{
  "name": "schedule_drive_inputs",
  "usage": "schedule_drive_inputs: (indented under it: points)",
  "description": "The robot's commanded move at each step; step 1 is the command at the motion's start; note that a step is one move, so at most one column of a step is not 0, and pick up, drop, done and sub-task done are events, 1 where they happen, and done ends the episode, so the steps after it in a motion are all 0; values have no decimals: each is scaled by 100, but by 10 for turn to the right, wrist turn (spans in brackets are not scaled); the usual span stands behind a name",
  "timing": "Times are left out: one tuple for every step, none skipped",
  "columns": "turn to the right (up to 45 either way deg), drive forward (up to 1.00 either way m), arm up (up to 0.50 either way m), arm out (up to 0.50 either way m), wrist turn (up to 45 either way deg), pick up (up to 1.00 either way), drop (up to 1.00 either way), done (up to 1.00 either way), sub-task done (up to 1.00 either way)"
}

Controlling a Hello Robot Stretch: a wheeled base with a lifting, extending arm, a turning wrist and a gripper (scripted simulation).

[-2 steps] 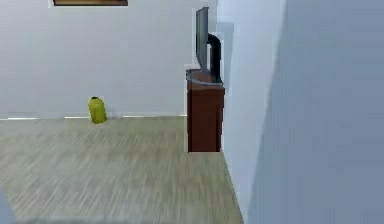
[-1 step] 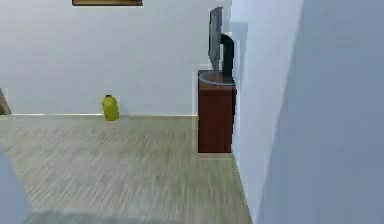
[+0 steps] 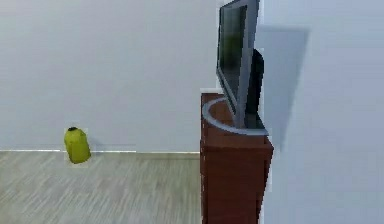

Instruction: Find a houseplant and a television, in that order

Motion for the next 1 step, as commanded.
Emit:
schedule_drive_inputs:
  points:
    - [-60,0,0,0,0,0,0,0,0]
